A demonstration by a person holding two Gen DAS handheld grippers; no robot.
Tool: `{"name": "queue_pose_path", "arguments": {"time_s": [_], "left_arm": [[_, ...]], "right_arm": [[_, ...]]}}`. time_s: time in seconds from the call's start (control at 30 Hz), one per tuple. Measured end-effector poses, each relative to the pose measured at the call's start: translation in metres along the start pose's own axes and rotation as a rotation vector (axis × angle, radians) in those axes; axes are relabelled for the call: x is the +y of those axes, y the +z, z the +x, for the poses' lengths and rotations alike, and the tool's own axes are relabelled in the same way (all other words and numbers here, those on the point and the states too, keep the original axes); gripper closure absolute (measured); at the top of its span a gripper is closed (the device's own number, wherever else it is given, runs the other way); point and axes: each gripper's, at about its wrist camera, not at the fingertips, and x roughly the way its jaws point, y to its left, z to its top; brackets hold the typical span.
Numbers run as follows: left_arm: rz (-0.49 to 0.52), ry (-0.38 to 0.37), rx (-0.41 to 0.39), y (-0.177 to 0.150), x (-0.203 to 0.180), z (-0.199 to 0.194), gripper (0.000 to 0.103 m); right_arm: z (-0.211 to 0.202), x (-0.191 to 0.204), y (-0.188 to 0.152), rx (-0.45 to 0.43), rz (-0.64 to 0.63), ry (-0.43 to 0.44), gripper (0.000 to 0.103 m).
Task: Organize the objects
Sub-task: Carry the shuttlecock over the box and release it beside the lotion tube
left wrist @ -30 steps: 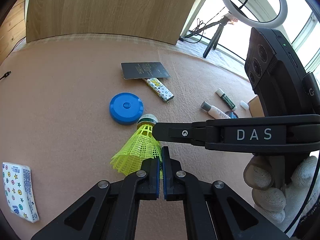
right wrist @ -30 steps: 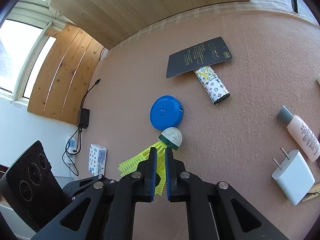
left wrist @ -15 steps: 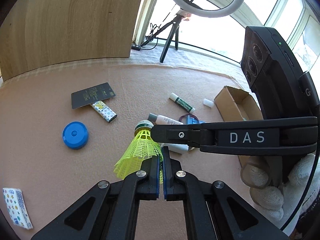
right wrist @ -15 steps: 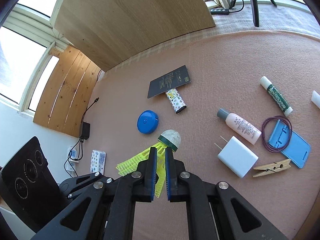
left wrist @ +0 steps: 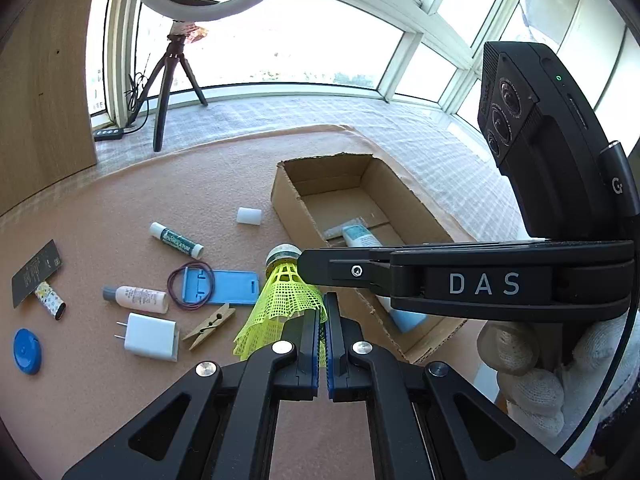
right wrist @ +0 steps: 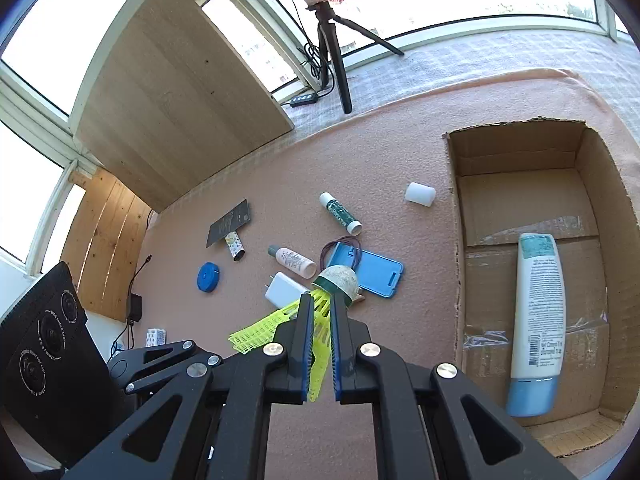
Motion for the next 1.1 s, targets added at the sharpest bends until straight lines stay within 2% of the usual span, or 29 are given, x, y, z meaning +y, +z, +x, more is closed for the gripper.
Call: {"name": "queue_pose_path", "arguments": {"time_s": [0.23,0.4,0.63,0.7,0.73,0.77,0.8,0.83,0.9,1.1], "left_arm": [[0.082,-0.068,0.036,0.013,-0.066,0.036,0.102],[0.123,-0.094,0.05,0.017,-0.1,0.056,0.102],[0.147,-0.103,0.044,0.023,-0.121,0.065,0.102],[0.165,-0.105,0.064,0.023,-0.124,0.067,0.101],[0.174,-0.096,0.075,0.022,-0.125,0.069,0.095],[0.177,-0.082,0.083,0.022,-0.124,0.071,0.072],[0.172,-0.067,0.084,0.021,-0.124,0.071,0.057],[0.166,-0.058,0.076,0.02,-0.123,0.071,0.037],[0.156,-0.05,0.062,0.02,-0.12,0.068,0.036],[0.143,-0.039,0.07,0.018,-0.111,0.061,0.036]], "right_arm": [[-0.043,-0.055,-0.014,-0.058,0.069,-0.076,0.096],[-0.065,-0.087,-0.024,-0.081,0.117,-0.116,0.096],[-0.077,-0.114,-0.033,-0.079,0.154,-0.154,0.096],[-0.079,-0.118,-0.035,-0.081,0.163,-0.167,0.095],[-0.081,-0.12,-0.036,-0.094,0.168,-0.18,0.095],[-0.084,-0.122,-0.036,-0.11,0.174,-0.2,0.094],[-0.087,-0.124,-0.036,-0.122,0.178,-0.22,0.086],[-0.09,-0.126,-0.035,-0.132,0.183,-0.24,0.068],[-0.097,-0.13,-0.035,-0.166,0.192,-0.277,0.044],[-0.102,-0.128,-0.031,-0.181,0.179,-0.285,0.044]]}}
